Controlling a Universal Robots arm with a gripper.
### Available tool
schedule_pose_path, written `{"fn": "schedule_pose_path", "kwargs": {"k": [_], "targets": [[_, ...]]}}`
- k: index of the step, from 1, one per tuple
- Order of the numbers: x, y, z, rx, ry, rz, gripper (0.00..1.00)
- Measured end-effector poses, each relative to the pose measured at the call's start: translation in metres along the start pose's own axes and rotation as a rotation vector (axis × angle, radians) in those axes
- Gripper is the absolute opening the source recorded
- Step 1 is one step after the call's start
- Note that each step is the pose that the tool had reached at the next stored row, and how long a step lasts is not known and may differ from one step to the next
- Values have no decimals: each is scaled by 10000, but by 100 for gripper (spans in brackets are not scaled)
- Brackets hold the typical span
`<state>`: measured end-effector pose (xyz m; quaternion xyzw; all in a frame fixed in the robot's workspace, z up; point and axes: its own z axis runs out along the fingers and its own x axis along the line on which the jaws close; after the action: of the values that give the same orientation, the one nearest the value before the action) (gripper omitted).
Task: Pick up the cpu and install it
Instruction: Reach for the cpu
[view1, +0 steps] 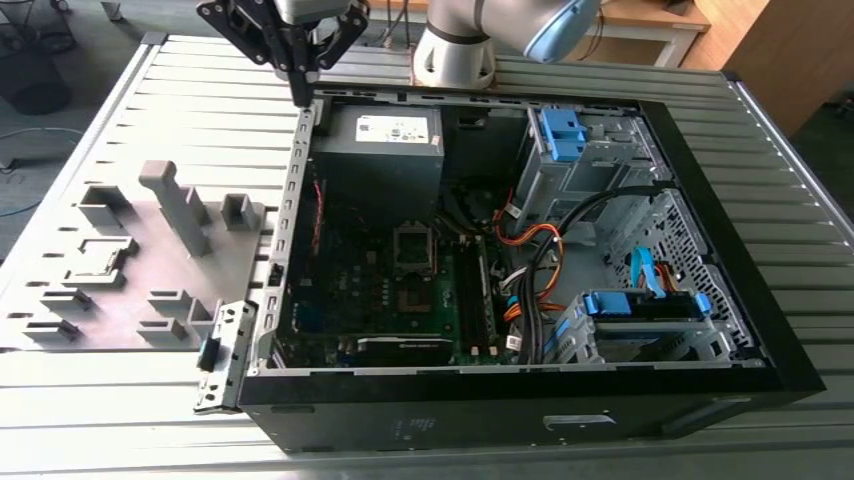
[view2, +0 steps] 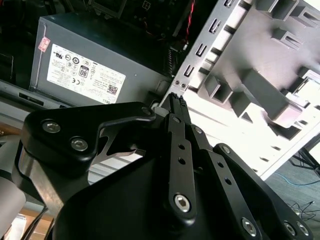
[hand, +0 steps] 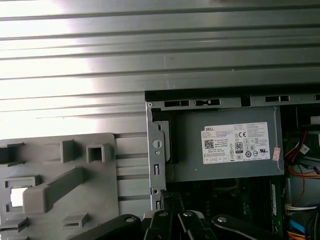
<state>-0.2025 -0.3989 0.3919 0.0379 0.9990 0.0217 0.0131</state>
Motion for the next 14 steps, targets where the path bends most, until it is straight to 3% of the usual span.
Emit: {"fn": "schedule_pose_path", "kwargs": {"k": [14], "targets": [[58, -5, -2, 1, 1, 0, 11]]}}
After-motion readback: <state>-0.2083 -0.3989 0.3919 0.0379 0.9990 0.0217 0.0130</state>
